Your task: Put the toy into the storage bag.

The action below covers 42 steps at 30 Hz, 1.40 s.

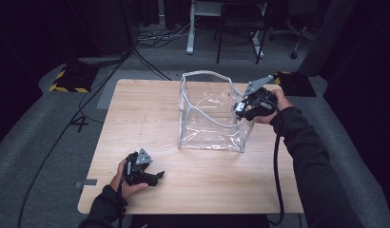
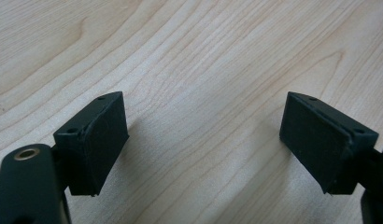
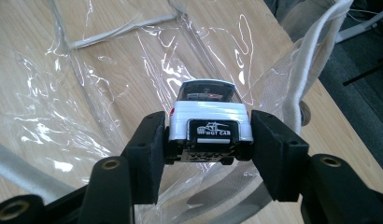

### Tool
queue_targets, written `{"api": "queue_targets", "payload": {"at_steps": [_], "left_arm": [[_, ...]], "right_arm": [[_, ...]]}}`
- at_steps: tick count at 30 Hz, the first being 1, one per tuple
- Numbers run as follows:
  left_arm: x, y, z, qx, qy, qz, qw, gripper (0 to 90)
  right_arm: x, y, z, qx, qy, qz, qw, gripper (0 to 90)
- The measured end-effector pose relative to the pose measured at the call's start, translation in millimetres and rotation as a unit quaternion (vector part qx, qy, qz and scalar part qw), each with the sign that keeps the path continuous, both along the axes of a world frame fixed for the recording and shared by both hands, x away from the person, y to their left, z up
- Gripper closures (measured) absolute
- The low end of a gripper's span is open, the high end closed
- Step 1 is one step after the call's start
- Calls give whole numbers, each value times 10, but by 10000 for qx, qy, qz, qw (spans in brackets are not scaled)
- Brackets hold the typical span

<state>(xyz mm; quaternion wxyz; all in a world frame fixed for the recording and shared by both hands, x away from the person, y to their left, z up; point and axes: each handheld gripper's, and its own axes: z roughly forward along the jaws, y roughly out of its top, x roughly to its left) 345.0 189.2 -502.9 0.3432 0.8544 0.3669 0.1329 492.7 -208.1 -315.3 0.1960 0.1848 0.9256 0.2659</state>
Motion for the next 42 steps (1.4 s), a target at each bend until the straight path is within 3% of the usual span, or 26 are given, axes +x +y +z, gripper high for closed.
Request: {"api": "queue_targets", "payload": {"at_steps": [18, 42], "left_arm": [[0, 1, 1, 9, 3, 6, 10000, 156], [1, 1, 1, -1, 8, -3, 10000, 155]], "right_arm": [[7, 77, -102, 46, 204, 22, 9998, 471], [7, 92, -105, 93, 165, -39, 9998, 439]]}}
